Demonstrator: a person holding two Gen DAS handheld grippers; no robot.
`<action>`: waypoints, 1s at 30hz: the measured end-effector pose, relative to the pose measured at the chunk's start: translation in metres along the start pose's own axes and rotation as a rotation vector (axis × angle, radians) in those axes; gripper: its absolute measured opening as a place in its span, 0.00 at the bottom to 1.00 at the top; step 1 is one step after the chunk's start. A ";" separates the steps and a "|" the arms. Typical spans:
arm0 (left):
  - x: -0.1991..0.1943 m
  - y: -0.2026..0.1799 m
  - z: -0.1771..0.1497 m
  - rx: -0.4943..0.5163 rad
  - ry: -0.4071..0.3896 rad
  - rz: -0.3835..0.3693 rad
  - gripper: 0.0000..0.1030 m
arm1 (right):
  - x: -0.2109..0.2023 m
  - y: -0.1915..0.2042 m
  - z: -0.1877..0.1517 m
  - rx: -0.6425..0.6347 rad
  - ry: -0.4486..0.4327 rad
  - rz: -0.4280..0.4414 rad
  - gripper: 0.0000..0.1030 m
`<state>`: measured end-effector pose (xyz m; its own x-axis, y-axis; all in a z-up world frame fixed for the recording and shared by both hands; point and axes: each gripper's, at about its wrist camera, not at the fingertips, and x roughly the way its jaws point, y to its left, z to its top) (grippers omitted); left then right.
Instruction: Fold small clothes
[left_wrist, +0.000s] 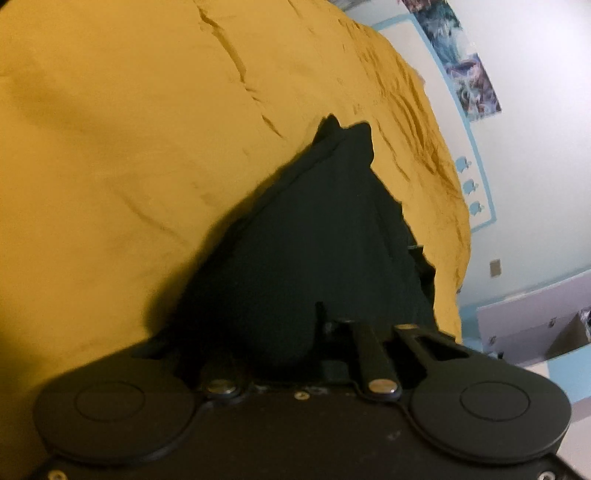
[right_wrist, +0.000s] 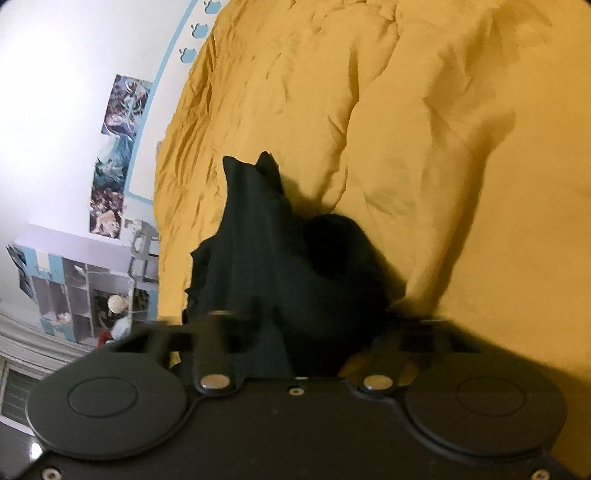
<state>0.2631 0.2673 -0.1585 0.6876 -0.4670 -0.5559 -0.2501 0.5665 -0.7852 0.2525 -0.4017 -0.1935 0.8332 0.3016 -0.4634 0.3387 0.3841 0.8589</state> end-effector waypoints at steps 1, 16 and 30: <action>-0.001 -0.001 0.001 -0.012 0.000 -0.005 0.11 | 0.001 -0.001 0.002 0.011 0.007 0.003 0.08; -0.119 -0.046 -0.046 0.075 0.012 -0.104 0.02 | -0.144 0.040 -0.005 -0.089 0.008 0.083 0.06; -0.194 0.038 -0.119 0.014 0.076 -0.006 0.13 | -0.222 -0.101 -0.052 0.016 0.058 0.013 0.09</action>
<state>0.0392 0.2991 -0.1128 0.6350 -0.5205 -0.5708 -0.2361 0.5728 -0.7850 0.0108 -0.4622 -0.1892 0.8110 0.3572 -0.4634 0.3352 0.3655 0.8683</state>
